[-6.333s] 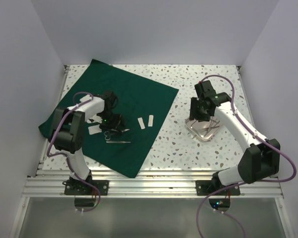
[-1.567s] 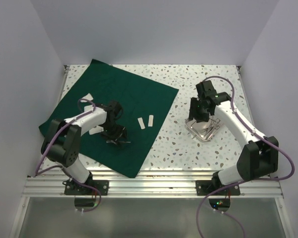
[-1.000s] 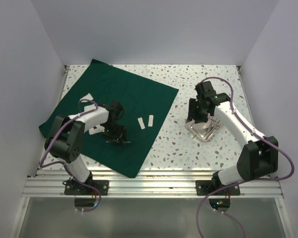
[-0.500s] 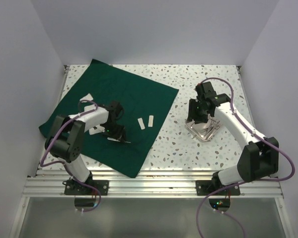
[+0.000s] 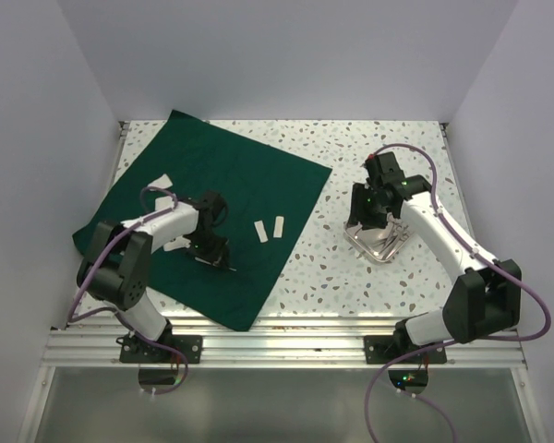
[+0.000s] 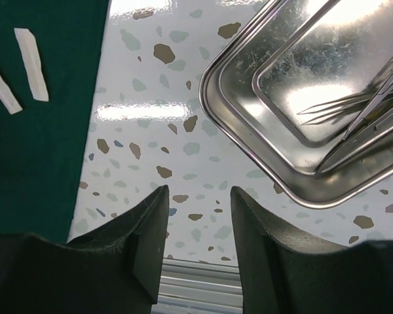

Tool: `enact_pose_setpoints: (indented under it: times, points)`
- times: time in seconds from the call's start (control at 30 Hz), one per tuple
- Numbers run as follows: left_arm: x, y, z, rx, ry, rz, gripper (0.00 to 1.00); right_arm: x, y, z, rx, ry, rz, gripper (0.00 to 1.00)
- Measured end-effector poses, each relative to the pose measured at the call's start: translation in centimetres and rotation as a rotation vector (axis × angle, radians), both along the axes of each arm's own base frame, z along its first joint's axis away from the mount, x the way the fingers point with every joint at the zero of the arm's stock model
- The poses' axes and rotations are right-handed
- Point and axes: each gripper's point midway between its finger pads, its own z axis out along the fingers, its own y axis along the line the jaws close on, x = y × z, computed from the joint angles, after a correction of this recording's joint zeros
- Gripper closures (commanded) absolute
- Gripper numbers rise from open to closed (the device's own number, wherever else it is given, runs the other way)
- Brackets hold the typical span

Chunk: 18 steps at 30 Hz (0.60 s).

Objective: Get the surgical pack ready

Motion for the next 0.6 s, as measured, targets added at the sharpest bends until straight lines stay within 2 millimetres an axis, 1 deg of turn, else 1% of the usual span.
enact_pose_setpoints:
  times: [0.17, 0.37, 0.43, 0.47, 0.5, 0.6]
  points:
    - [-0.9, 0.6, -0.1, 0.02, 0.02, -0.024, 1.0, -0.2, 0.4, 0.0, 0.006, 0.002, 0.009, 0.53]
    - [-1.1, 0.7, -0.1, 0.022, 0.022, -0.063, 1.0, -0.6, 0.8, 0.2, 0.016, -0.002, 0.019, 0.53]
    - [-1.0, 0.8, 0.2, 0.026, 0.02, -0.096, 1.0, -0.7, 1.0, 0.3, 0.026, -0.001, 0.025, 0.53]
    - [-0.8, 0.7, 0.6, 0.029, 0.01, -0.12, 1.0, -0.7, 1.2, 0.3, 0.032, 0.002, 0.03, 0.52]
    - [-0.3, 0.6, 1.0, 0.034, -0.009, -0.149, 1.0, -0.8, 1.4, 0.4, 0.043, 0.005, 0.038, 0.5]
    - [2.0, -0.4, 2.9, 0.035, -0.108, -0.281, 1.0, -1.2, 2.4, 0.6, 0.094, 0.015, 0.075, 0.48]
